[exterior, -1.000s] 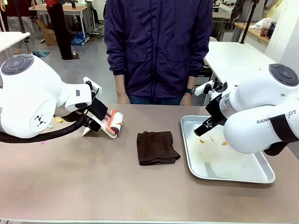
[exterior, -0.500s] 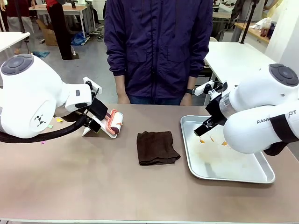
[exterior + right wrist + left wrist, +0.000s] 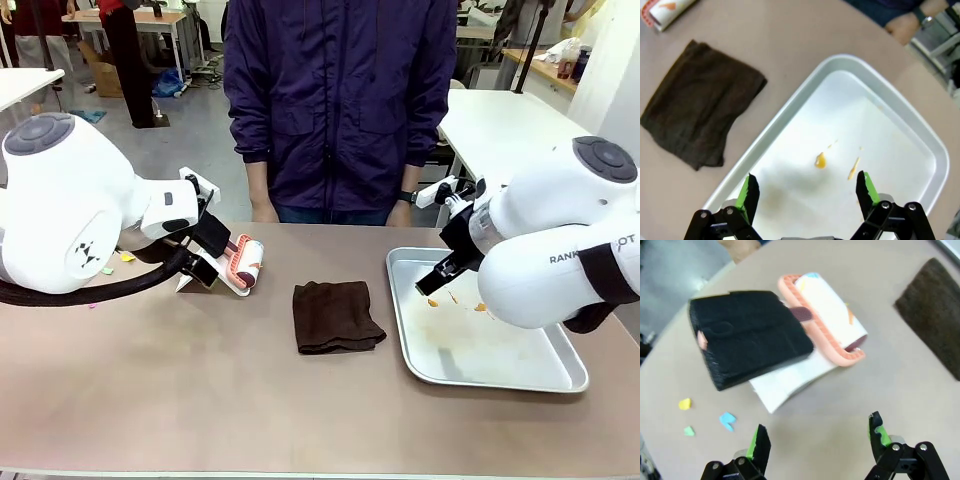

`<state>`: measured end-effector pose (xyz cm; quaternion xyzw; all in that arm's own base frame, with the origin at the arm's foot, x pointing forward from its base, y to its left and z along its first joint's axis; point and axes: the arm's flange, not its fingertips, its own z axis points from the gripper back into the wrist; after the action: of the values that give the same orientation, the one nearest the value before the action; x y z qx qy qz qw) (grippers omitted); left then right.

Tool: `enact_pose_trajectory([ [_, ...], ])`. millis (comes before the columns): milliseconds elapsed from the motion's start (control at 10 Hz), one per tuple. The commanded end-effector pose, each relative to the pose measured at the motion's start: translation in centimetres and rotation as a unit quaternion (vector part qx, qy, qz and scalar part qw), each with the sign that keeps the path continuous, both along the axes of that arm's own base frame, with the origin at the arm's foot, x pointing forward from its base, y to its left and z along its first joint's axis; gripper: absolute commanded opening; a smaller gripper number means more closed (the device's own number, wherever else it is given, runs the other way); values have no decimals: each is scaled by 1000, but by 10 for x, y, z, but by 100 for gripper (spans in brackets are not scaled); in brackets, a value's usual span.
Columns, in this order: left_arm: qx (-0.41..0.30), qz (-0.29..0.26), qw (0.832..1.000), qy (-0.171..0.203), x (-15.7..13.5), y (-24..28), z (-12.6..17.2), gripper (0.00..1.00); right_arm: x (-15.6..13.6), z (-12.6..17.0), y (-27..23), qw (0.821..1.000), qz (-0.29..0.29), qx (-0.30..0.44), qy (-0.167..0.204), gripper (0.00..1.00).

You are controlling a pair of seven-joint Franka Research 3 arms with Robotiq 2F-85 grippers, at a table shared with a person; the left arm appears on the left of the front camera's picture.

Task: Clean the surface of the table.
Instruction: Hold the Lint Roller with your left hand and the towel with your right hand.

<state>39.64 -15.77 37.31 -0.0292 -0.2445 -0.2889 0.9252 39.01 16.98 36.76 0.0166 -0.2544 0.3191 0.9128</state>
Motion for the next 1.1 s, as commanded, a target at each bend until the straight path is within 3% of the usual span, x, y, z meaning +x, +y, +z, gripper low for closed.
enact_pose_trajectory([
  [0, -38, 35, 995, 81, -19, 6, 30, 100, -20, 22, -8, 993, -13, 24, 114, 100],
  [100, -51, 69, 991, 104, -28, 7, 43, 100, -30, 34, -10, 983, -54, 36, 172, 100],
  [300, -84, 82, 983, 145, -48, 18, 65, 100, -47, 62, -21, 962, -120, 117, 216, 100],
  [500, -187, 40, 970, 154, -70, 48, 95, 100, -63, 94, -57, 916, -80, 239, 312, 100],
  [700, -309, 48, 942, 121, -89, 109, 119, 100, -72, 114, -112, 867, -75, 355, 341, 100],
  [800, -364, 60, 924, 102, -101, 150, 123, 100, -74, 120, -150, 833, -75, 428, 342, 100],
  [1000, -449, 97, 885, 74, -120, 221, 112, 100, -74, 120, -218, 780, -84, 525, 330, 100],
])
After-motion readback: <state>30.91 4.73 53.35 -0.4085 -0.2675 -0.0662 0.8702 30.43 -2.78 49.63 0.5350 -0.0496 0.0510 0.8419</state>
